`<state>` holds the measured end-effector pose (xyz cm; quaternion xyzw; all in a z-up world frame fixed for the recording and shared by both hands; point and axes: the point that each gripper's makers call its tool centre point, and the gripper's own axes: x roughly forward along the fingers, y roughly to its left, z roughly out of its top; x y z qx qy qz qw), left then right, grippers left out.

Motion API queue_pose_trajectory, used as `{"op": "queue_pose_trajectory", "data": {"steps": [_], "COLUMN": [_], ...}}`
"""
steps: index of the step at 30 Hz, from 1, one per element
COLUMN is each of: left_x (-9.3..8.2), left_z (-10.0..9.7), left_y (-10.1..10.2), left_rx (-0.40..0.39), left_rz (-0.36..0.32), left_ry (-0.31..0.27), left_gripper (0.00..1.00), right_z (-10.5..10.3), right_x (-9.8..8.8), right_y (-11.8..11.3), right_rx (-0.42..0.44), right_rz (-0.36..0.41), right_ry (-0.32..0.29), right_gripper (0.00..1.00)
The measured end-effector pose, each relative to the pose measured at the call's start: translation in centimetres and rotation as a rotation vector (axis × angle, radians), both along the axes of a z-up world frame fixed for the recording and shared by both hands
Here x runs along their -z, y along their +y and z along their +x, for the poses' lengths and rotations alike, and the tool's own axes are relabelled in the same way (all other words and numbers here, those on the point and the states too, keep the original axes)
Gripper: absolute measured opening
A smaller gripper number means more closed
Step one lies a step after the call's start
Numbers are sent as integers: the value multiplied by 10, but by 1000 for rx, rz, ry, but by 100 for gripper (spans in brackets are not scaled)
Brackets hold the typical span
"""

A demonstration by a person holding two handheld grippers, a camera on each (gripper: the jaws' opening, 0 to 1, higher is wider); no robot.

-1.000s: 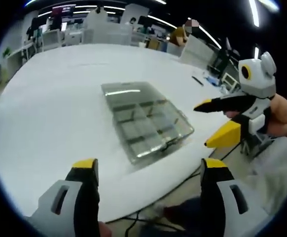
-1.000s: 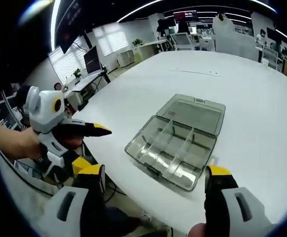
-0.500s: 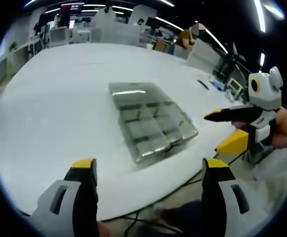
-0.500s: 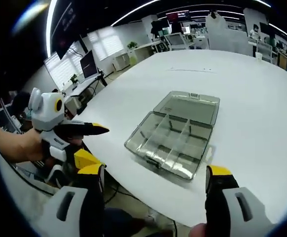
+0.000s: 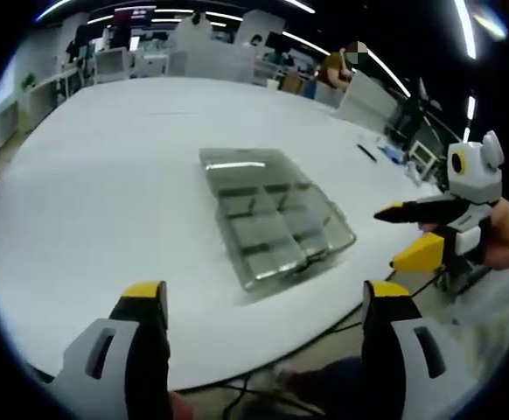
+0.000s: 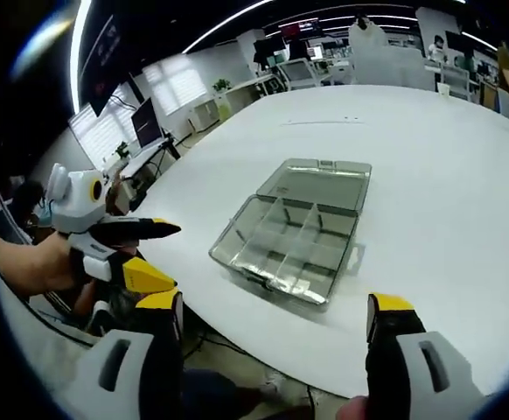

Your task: Insert the divider into the dual guide fixture by aligning both edges with the guide slots and pushing it downward to the bottom, including one-sided entry, uneven engagement, binding, and posture correction.

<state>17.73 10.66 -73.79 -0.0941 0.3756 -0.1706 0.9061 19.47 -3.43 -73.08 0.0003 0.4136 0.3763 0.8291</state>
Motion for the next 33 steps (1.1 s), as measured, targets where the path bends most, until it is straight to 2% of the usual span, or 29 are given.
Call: {"op": "queue_pose_trajectory", "data": {"steps": [33], "left_x": [6], "left_z": [6], "left_y": [3], "left_rx": [-35], "left_rz": [-3], "left_ry": [24], "left_gripper": [94], "right_z": [3], "right_x": [10], "right_y": [-10], "right_rx": [50], "right_rz": [21], "right_ry": [45], "right_gripper": [88]}}
